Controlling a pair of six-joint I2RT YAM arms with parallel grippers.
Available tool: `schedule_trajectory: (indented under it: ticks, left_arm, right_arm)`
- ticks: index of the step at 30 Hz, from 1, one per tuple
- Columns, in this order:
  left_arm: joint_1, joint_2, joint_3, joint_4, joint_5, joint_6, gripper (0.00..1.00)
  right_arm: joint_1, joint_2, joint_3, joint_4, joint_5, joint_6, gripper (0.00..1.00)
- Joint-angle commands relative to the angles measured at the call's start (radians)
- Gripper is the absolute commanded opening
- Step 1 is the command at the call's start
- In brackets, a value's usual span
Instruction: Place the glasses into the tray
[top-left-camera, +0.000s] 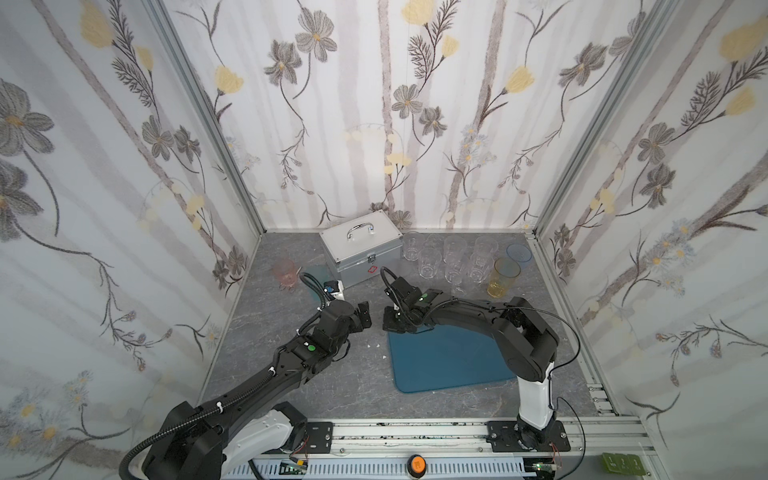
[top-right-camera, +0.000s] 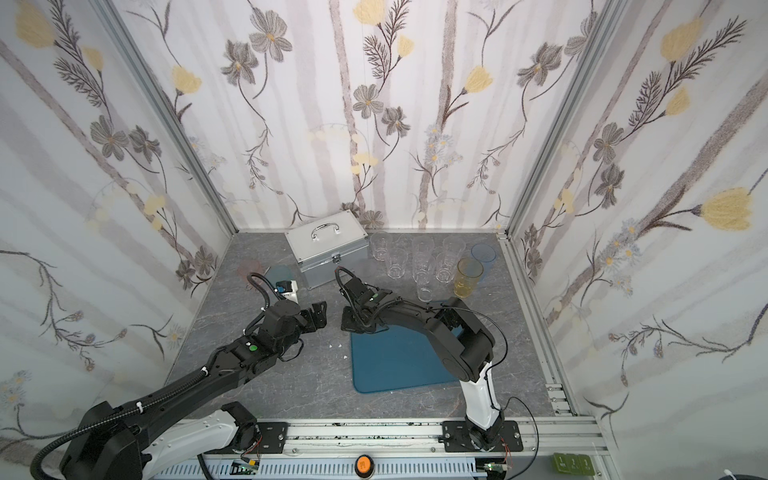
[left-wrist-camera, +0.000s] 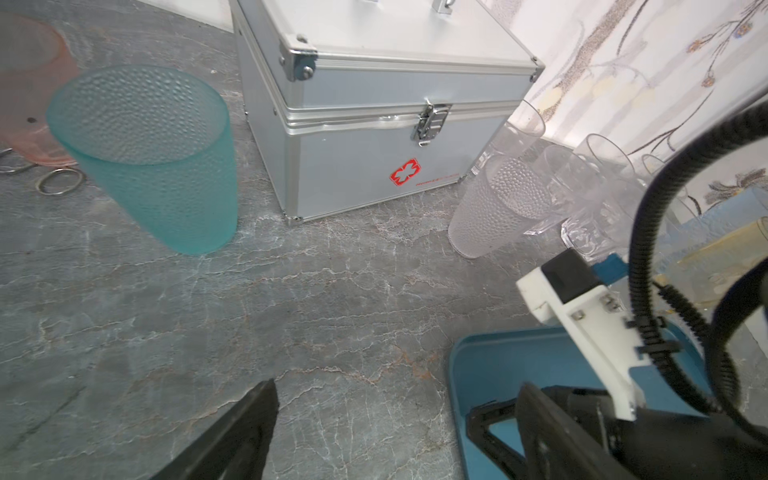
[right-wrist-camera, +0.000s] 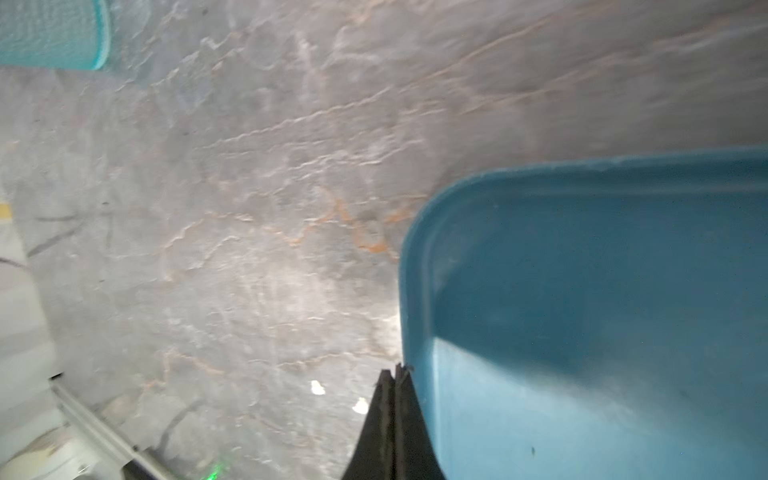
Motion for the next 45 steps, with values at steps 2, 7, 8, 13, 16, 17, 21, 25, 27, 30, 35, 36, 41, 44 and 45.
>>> schedule_trajectory:
  ticks: [2, 7, 8, 13, 16, 17, 21, 25, 27, 30, 35, 36, 41, 44, 45]
  left_arm:
    - [0.022, -0.025, 0.008, -0.053, 0.000, -0.010, 0.92]
    - [0.050, -0.057, 0.018, -0.102, -0.005, -0.016, 0.91]
    - [0.057, -0.064, 0.023, -0.116, -0.009, -0.018, 0.91]
    - [0.069, -0.090, 0.038, -0.151, -0.034, -0.023, 0.89]
    - [0.069, -0.097, 0.038, -0.147, -0.046, -0.025, 0.89]
    - [0.066, -0.096, 0.042, -0.145, -0.041, -0.022, 0.88]
    - [0.022, -0.054, 0.043, -0.120, -0.019, -0.008, 0.89]
    - [-0.050, 0.007, 0.036, -0.048, 0.000, -0.030, 0.90]
    - [-0.086, 0.036, 0.037, -0.003, 0.006, -0.048, 0.90]
    - [-0.120, 0.085, 0.036, 0.056, 0.017, -0.066, 0.91]
    - [-0.160, 0.150, 0.061, 0.097, 0.025, -0.066, 0.92]
    - [-0.164, 0.157, 0.066, 0.098, 0.025, -0.066, 0.92]
    - [-0.167, 0.174, 0.073, 0.101, 0.023, -0.072, 0.92]
    - [-0.167, 0.169, 0.064, 0.101, 0.017, -0.071, 0.92]
    - [-0.166, 0.169, 0.059, 0.101, 0.012, -0.071, 0.92]
  right_arm:
    - [0.050, 0.080, 0.122, 0.070, -0.034, 0.114, 0.00]
    - [0.094, 0.171, 0.255, 0.064, -0.046, 0.142, 0.00]
    - [0.098, 0.171, 0.284, 0.041, -0.028, 0.122, 0.00]
    - [0.087, 0.072, 0.230, -0.047, 0.089, -0.010, 0.16]
    - [0.064, -0.051, 0.099, -0.105, 0.152, -0.086, 0.29]
    - [0.051, -0.107, 0.035, -0.116, 0.174, -0.106, 0.31]
    - [-0.029, -0.327, -0.202, -0.134, 0.212, -0.180, 0.38]
    - [-0.146, -0.496, -0.358, -0.192, 0.281, -0.261, 0.45]
    - [-0.214, -0.581, -0.429, -0.207, 0.310, -0.281, 0.48]
    - [-0.336, -0.686, -0.518, -0.207, 0.314, -0.314, 0.54]
    - [-0.520, -0.722, -0.616, -0.155, 0.280, -0.386, 0.65]
    - [-0.548, -0.722, -0.629, -0.130, 0.270, -0.393, 0.67]
    - [-0.652, -0.693, -0.703, -0.027, 0.228, -0.422, 0.74]
    - [-0.694, -0.680, -0.720, 0.016, 0.215, -0.444, 0.78]
    - [-0.703, -0.673, -0.723, 0.028, 0.209, -0.451, 0.79]
